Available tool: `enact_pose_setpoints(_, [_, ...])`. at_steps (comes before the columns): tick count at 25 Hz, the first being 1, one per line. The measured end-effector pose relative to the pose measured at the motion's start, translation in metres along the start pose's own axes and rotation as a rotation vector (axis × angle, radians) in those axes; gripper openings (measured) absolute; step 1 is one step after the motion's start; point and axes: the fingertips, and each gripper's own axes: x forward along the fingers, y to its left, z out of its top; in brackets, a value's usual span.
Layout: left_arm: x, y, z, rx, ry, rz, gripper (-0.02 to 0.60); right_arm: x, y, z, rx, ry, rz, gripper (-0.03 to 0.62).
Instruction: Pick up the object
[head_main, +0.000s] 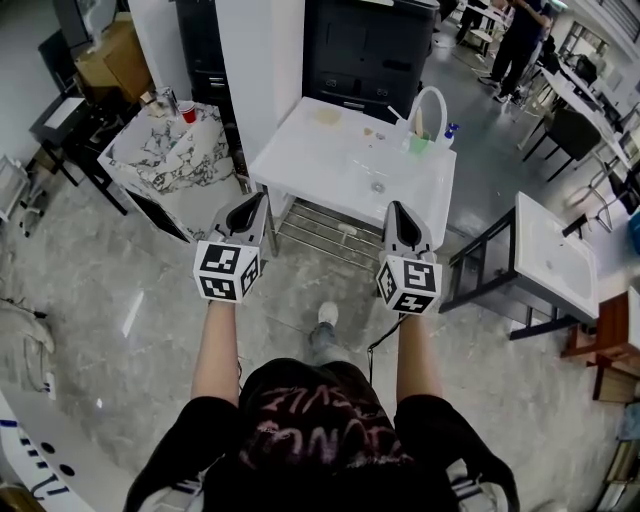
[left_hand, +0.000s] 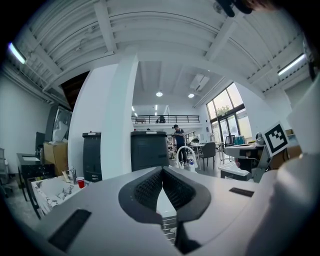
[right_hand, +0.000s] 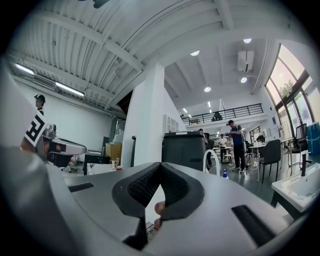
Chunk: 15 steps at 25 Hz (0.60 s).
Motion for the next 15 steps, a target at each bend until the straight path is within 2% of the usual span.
enact_pose_setpoints(15, [0.114,0.036,-0.025,-0.010,0.049,-0.010,0.015,0.112,-0.038,-0.027,0.002,0.038,0.003,0.015])
